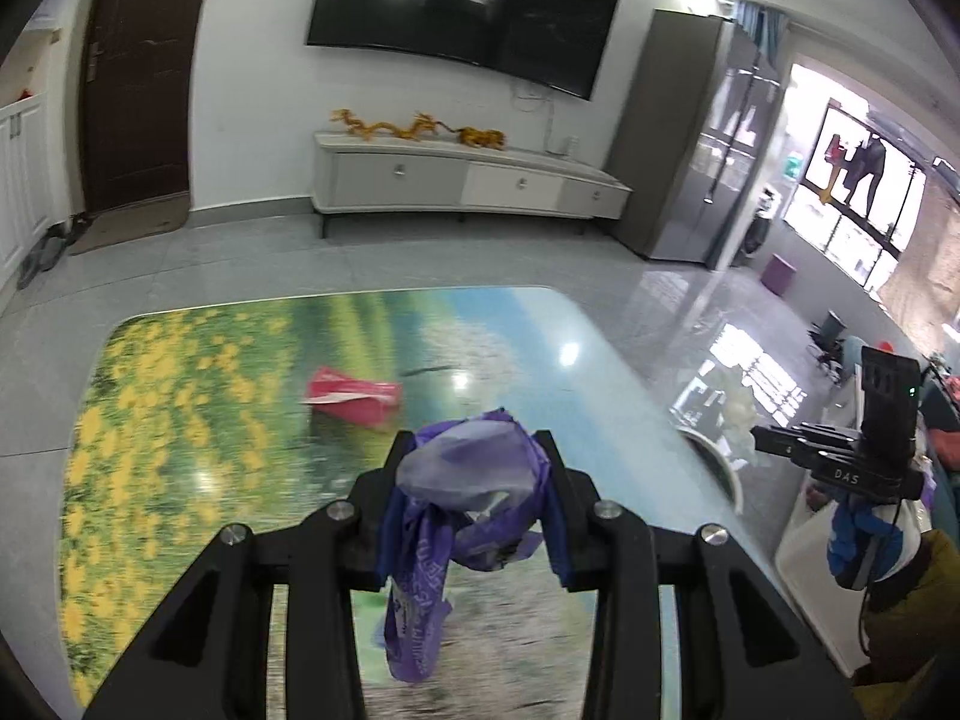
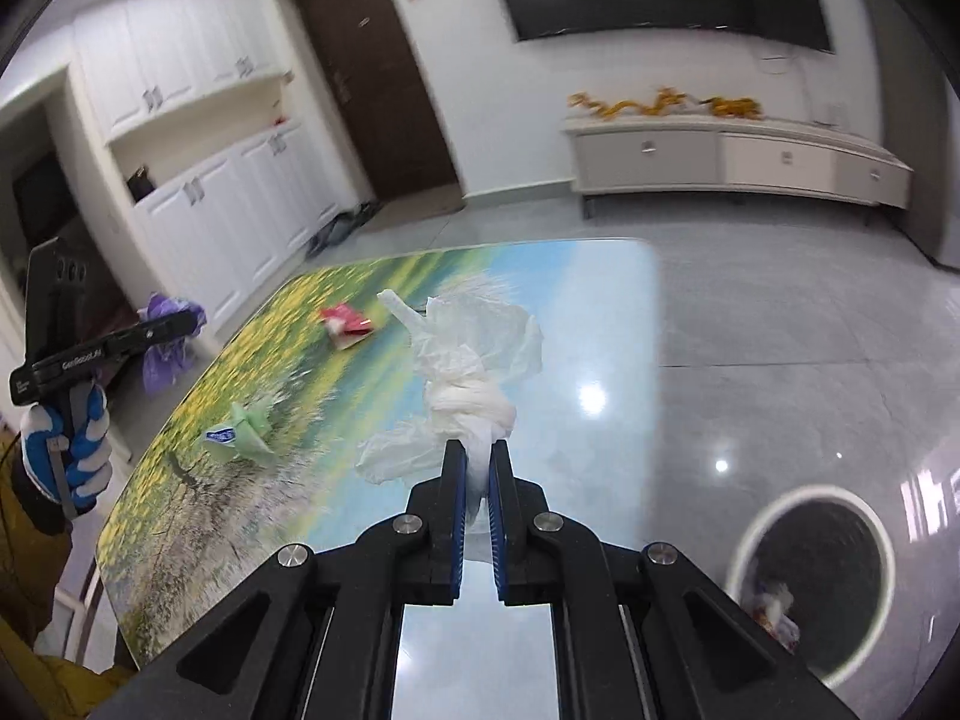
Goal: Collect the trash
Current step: 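Carry the white bag and purple bag to the bin and release both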
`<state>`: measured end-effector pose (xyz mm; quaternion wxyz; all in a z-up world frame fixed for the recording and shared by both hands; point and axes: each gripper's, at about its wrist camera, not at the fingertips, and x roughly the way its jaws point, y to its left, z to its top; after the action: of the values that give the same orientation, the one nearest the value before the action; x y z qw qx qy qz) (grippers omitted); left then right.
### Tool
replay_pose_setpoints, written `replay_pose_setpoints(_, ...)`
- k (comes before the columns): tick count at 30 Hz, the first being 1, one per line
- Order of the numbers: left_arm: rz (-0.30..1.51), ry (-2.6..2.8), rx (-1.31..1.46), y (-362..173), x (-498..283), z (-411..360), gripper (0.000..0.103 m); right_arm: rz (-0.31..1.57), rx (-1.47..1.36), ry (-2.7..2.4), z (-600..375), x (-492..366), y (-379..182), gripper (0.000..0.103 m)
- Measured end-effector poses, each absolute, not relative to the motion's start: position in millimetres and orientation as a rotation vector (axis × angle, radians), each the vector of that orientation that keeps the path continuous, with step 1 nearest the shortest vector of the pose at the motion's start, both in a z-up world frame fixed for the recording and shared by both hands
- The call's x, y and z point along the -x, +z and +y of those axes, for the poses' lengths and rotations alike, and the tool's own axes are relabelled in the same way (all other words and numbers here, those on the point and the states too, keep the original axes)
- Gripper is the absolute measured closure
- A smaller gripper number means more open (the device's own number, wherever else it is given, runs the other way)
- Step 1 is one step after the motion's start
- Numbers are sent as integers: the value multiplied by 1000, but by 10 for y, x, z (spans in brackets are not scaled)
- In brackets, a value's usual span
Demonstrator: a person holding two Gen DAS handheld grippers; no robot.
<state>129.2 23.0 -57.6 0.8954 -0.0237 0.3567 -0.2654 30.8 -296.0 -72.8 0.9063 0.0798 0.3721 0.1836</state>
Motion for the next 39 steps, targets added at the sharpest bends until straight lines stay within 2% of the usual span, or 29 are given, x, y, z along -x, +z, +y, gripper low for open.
replay_pose_setpoints(9, 849, -782, -43, -707, -1374, -1440, 67, 787, -242, 128, -4124, 216, -989, 96)
replay_pose_setpoints(16, 972, -924, -49, -991, -1511, -2854, 67, 832, -327, 3, -4812, 259, -1316, 96)
replay_pose_setpoints(23, 1036, -949, -28, -1225, -1668, -3693, 64, 862, -378, -40, -5221, 111, -1572, 96)
replay_pose_setpoints(25, 1052, -957, 2, -1280, -1722, -3859, 57, 868, -391, -54, -5296, 60, -1634, 93)
replay_pose_setpoints(26, 1063, -958, 15, -1314, -1756, -3930, 54, 873, -394, -64, -5333, 27, -1661, 88)
replay_pose_setpoints(27, 1066, -956, 22, -1338, -1774, -3977, 47, 876, -402, -73, -5377, 9, -1700, 72)
replay_pose_setpoints(28, 1068, -955, 35, -1364, -1801, -4054, 41, 879, -414, -88, -5429, -15, -1739, 62)
replay_pose_setpoints(29, 1074, -960, 48, -1380, -1813, -4104, 39, 879, -421, -103, -5468, -21, -1769, 49)
replay_pose_setpoints(39, 999, -940, -50, -1212, -1584, -3883, 39, 858, -453, -136, -5577, 180, -1730, 48)
